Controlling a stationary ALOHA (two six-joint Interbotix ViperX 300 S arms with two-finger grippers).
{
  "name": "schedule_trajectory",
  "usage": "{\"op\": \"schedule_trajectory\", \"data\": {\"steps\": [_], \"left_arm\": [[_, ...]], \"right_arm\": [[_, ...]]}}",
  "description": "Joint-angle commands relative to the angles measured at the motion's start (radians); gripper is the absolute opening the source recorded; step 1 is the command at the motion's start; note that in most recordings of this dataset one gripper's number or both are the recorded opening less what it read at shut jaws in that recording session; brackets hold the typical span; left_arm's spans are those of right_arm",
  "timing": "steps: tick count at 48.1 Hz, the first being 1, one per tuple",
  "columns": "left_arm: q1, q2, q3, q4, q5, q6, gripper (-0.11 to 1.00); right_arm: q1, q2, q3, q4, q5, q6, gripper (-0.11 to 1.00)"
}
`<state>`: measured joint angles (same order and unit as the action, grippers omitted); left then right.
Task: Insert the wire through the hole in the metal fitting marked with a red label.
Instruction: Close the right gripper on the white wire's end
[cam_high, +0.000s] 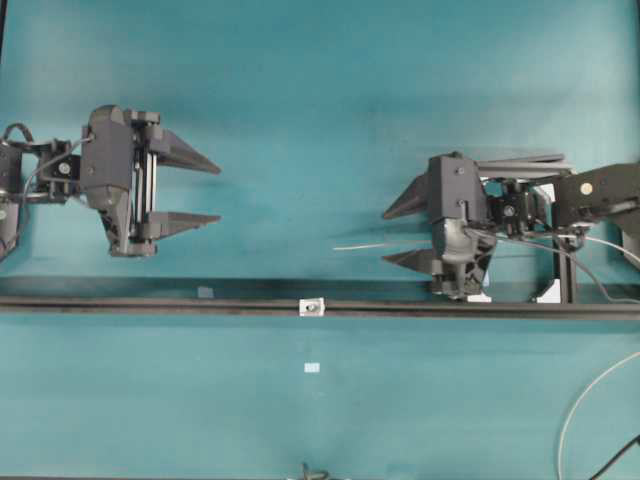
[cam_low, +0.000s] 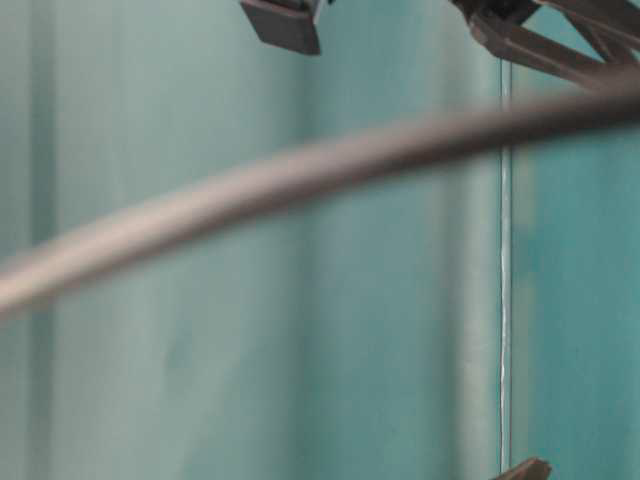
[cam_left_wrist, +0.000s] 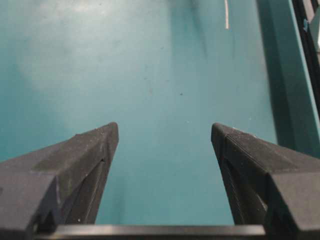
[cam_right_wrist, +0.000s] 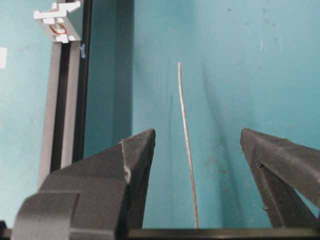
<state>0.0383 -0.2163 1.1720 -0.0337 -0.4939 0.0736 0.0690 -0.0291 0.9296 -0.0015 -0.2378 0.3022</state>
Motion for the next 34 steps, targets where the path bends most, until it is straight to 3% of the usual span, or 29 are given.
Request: {"op": "schedule_trajectory", "data": {"steps": [1, 34], "left_arm": [[0.009, -0.006, -0.015, -0.002, -0.009, 0.002, 0.94], [0.017, -0.006, -0.015, -0.002, -0.009, 0.002, 0.94]], "right_arm": [[0.003, 0.003, -0.021, -0.002, -0.011, 0.003, 0.79], [0.003, 0.048, -0.025, 0.002, -0.064, 0.034, 0.78]]}}
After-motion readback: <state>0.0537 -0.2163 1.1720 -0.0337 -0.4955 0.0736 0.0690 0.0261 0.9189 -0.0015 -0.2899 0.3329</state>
